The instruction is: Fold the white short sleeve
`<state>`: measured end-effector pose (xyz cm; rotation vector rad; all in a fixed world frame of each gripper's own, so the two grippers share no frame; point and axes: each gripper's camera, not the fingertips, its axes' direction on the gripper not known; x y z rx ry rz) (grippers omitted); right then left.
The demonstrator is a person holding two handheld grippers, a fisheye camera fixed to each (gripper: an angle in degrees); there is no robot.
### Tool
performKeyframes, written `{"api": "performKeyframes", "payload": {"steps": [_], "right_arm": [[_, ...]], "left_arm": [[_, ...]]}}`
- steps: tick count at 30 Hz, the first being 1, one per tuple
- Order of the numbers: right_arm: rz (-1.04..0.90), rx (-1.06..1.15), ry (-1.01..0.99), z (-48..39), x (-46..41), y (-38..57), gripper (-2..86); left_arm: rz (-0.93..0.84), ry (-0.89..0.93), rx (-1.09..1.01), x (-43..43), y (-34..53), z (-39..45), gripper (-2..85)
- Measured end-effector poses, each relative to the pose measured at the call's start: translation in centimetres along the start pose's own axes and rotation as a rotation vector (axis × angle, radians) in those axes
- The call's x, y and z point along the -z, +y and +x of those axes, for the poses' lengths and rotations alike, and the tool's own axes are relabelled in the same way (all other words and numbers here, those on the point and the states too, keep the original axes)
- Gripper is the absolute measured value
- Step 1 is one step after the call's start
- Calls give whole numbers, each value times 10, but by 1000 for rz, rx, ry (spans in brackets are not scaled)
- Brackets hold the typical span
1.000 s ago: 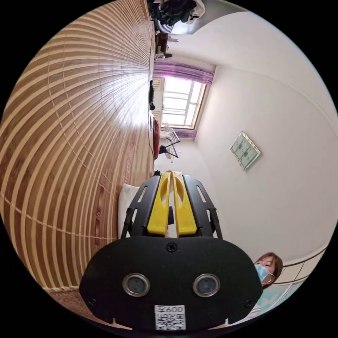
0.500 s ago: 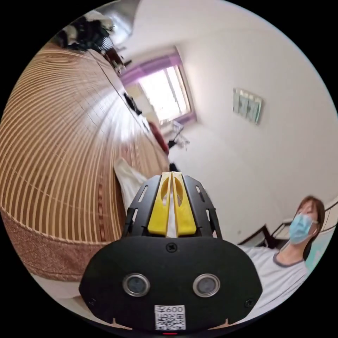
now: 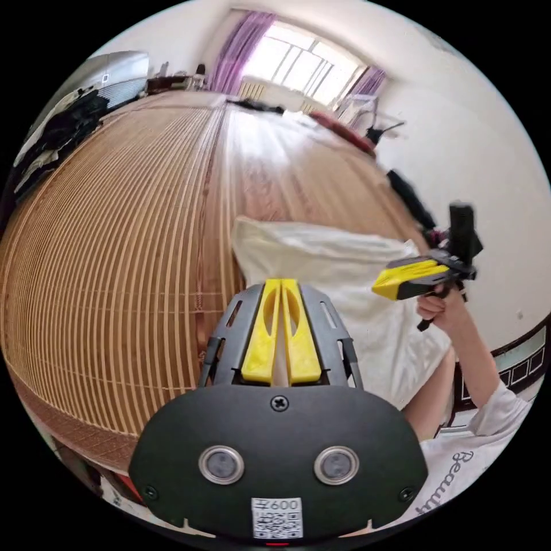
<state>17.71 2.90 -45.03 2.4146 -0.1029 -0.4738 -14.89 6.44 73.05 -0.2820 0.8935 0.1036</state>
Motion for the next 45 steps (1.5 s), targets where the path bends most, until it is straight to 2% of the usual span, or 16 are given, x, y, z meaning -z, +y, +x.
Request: {"api": "performKeyframes", "payload": {"steps": [4, 6, 10, 12, 14, 17, 20, 23, 28, 29, 32, 36, 37, 40, 43, 45], "right_arm": [[-158, -48, 29, 41, -27, -51, -9], [-99, -114, 12, 64, -14, -67, -9], [359, -379, 111, 104, 59, -57, -9], [405, -261, 116, 90, 72, -58, -9], [172, -109, -78, 82, 58, -75, -9], [-241, -72, -261, 83, 22, -75, -9], [-351, -127, -353, 104, 27, -49, -9], [-245, -311, -445, 148, 56, -21, -9], [162, -536, -77, 192, 156, 41, -9], [327, -598, 49, 194, 189, 66, -9], [565, -619, 395, 161, 237, 126, -9], [457, -452, 245, 141, 221, 146, -9], [383, -435, 205, 140, 207, 147, -9], [282, -412, 313, 132, 171, 144, -9], [175, -440, 335, 149, 130, 136, -9], [180, -442, 336, 155, 115, 136, -9]], "left_arm": [[50, 45, 69, -10, 10, 4, 5], [51, -34, 30, -20, 12, 30, 6], [36, -254, -82, -40, 13, 85, 5], [37, -334, -120, -53, 16, 107, 6], [39, -318, -111, -58, 17, 108, 6], [42, -206, -56, -64, 17, 93, 6], [44, -100, -2, -72, 19, 77, 6], [49, -23, 42, -83, 22, 65, 7], [47, -51, 31, -102, 26, 73, 7], [45, -74, 20, -107, 27, 78, 7], [41, -120, 1, -121, 30, 87, 6], [49, -120, 16, -133, 30, 91, 5], [117, -77, -12, -125, 28, 91, 5], [200, -120, -64, -114, 16, 95, 3], [-70, -208, -98, -177, -18, 94, 3], [-128, -370, -226, -205, -19, 107, 4]]}}
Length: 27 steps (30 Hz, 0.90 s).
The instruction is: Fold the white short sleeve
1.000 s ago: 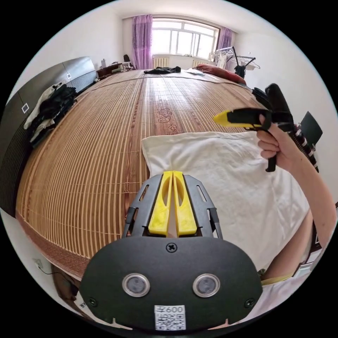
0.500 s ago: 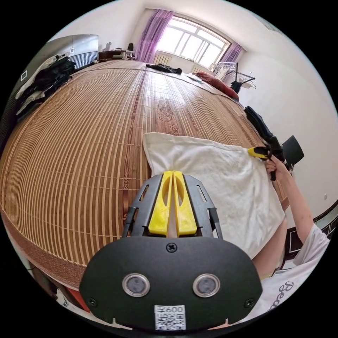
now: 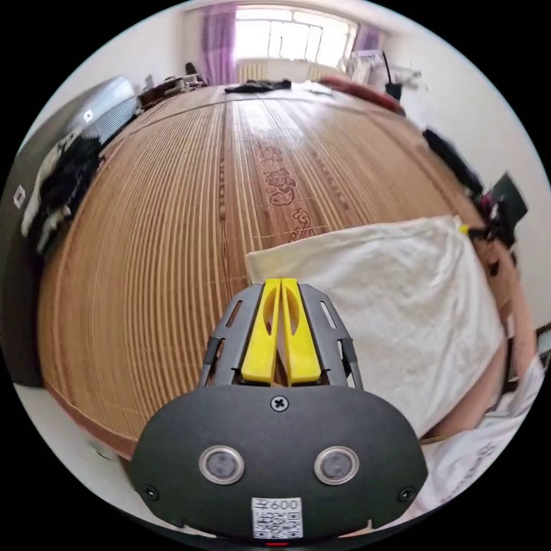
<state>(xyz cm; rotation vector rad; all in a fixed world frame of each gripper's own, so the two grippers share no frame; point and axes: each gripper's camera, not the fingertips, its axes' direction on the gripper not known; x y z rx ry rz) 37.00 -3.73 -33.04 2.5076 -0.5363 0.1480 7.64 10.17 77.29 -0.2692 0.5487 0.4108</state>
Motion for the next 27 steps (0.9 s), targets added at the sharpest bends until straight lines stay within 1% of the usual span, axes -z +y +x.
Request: {"api": "performKeyframes", "payload": {"steps": [3, 5, 6, 9, 11, 12, 13, 14, 15, 16, 17, 18, 19, 20, 21, 22, 23, 24, 25, 26, 27], "right_arm": [[82, -85, 12, 17, -15, 16, -9], [150, -141, -44, 35, -26, 40, -9], [172, -152, -36, 36, -28, 47, -9], [268, -143, 50, 23, -42, 83, -9], [382, -153, 146, 6, -44, 130, -9], [416, -126, 150, -2, -43, 147, -9], [488, -44, 166, -24, -39, 190, -9], [550, 54, 208, -53, -38, 241, -8], [577, 106, 238, -70, -39, 270, -8], [630, 211, 306, -107, -47, 331, -8], [731, 290, 394, -145, -59, 395, -8], [797, 335, 446, -164, -69, 428, -8], [955, 434, 559, -199, -99, 491, -8], [1098, 491, 650, -229, -136, 544, -8], [1077, 510, 628, -240, -152, 558, -8], [968, 493, 484, -248, -180, 565, -8], [906, 411, 326, -249, -207, 565, -8], [896, 388, 283, -249, -222, 565, -8], [918, 417, 270, -256, -255, 567, -8], [917, 523, 345, -269, -288, 566, -8], [899, 573, 392, -276, -303, 563, -8]], "left_arm": [[-13, -217, -123, -22, -2, 29, 5], [-12, -218, -91, -34, -6, 27, 5], [-19, -186, -17, -39, -8, 17, 5], [6, -121, 124, -47, 0, 2, 6], [40, -181, 124, -43, 18, 4, 6], [83, -318, 101, -32, 36, 12, 6], [104, -406, 70, -25, 48, 20, 6], [133, -617, -10, -9, 75, 43, 6], [199, -810, -43, 9, 111, 70, 6], [323, -883, -64, 34, 157, 101, 6], [399, -867, -88, 47, 184, 117, 7], [570, -782, -117, 70, 237, 145, 7], [659, -718, -117, 79, 263, 157, 7], [783, -558, -95, 89, 303, 173, 7], [802, -404, -68, 86, 323, 185, 7], [760, -271, -66, 71, 328, 195, 8], [738, -216, -83, 61, 327, 200, 8], [707, -160, -118, 40, 321, 211, 8], [691, -150, -109, 29, 316, 214, 9], [663, -150, -74, 13, 306, 218, 9], [659, -155, -63, 3, 297, 219, 9]]}}
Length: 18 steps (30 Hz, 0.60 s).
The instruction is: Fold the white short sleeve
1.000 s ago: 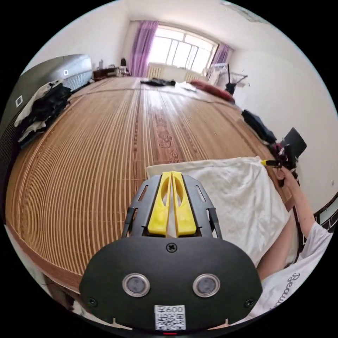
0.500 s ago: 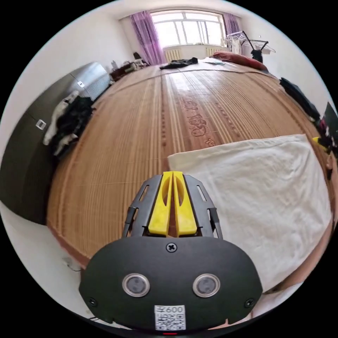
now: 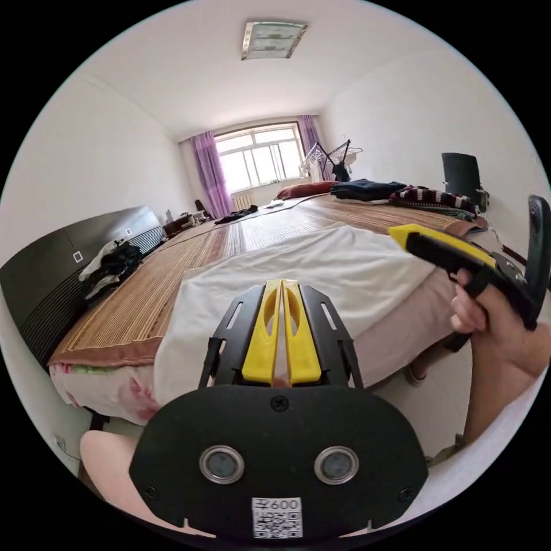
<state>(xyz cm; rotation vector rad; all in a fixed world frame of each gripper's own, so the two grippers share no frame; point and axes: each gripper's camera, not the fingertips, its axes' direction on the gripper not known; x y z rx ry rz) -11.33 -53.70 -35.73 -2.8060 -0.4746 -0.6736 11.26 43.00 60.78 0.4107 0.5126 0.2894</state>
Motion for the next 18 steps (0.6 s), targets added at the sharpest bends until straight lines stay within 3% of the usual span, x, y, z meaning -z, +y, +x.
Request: {"api": "performKeyframes", "payload": {"steps": [3, 5, 7, 9, 11, 12, 15, 16, 18], "right_arm": [[-227, 1, 65, -2, -61, 12, -8], [-346, -173, 214, 42, -75, 38, -8], [-295, -177, 121, 70, -58, 57, -8], [-313, -311, 324, 100, -40, 75, -8], [-291, -401, 407, 125, -10, 92, -8], [-294, -409, 411, 128, -4, 95, -8], [-192, -489, 434, 130, 25, 108, -6], [-167, -524, 449, 130, 33, 110, -4], [-159, -527, 444, 130, 40, 110, 3]], "left_arm": [[29, 45, -125, -14, -12, -3, 9], [-47, 38, -102, -27, -13, -26, 10], [-247, 74, 50, -60, 15, -87, 10], [-133, 251, 138, -46, 43, -143, 11], [-172, 333, 296, -29, 62, -194, 13], [-204, 300, 332, -16, 74, -218, 15], [-363, -38, 448, 19, 102, -280, 29], [-360, -42, 478, 26, 106, -293, 33], [-253, 230, 771, 48, 126, -358, 71]]}}
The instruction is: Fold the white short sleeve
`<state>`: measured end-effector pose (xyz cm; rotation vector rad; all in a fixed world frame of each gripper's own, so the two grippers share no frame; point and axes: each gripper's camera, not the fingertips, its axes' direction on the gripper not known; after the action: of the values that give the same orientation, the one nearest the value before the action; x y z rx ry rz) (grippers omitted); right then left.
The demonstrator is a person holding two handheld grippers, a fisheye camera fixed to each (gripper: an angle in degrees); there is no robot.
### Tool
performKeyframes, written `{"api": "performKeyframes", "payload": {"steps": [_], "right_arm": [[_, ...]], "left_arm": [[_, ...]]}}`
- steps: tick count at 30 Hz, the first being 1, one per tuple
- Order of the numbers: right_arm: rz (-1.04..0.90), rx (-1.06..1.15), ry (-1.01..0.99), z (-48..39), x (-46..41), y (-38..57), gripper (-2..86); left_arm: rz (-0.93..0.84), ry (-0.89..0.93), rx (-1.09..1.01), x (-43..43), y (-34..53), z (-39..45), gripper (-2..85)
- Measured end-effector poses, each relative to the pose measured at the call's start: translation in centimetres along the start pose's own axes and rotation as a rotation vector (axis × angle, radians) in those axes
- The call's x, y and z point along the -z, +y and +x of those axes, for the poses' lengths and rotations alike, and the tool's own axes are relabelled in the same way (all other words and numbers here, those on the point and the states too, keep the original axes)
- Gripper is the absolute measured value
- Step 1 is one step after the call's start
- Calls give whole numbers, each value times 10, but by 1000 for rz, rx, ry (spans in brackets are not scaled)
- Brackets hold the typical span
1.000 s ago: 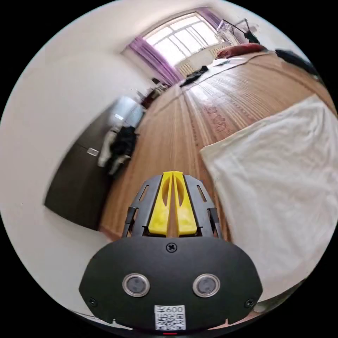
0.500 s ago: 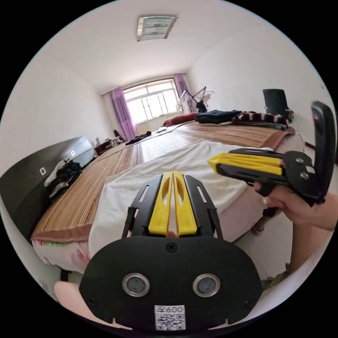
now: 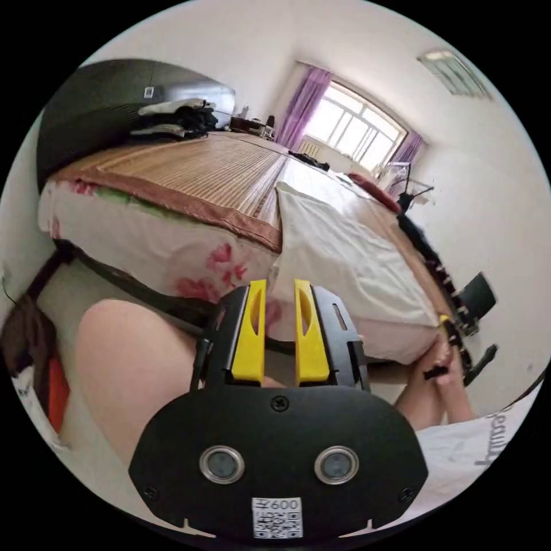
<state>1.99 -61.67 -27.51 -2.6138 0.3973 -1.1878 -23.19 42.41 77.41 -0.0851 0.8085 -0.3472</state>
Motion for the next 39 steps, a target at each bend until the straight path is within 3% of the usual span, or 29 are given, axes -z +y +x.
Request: {"api": "performKeyframes", "payload": {"steps": [1, 3, 7, 14, 21, 29, 35, 37, 39], "right_arm": [[7, 16, -27, 1, 3, 0, 13], [25, 24, -78, 5, 6, 0, 30], [-13, -93, -205, 39, 7, -6, 51], [-272, -381, -514, 141, -32, -11, 78], [-387, -364, -583, 141, -47, -22, 106], [-417, -473, -653, 162, -62, -48, 86], [-386, -378, -596, 135, -14, -81, 33], [-311, -286, -591, 121, 4, -109, 15], [-236, -166, -576, 108, 11, -147, 1]], "left_arm": [[-18, 179, 153, 4, -8, -31, 75], [15, 354, 347, 2, -10, -70, 81], [3, 468, 535, -18, -16, -125, 97], [-89, 516, 542, -31, -46, -156, 121], [-103, 533, 613, -22, -45, -167, 126], [-24, 665, 594, -2, -50, -155, 27], [-42, 557, 579, 37, -43, -123, 12], [61, 306, 506, 81, -40, -92, 7], [142, 166, 360, 106, -56, -55, 6]]}}
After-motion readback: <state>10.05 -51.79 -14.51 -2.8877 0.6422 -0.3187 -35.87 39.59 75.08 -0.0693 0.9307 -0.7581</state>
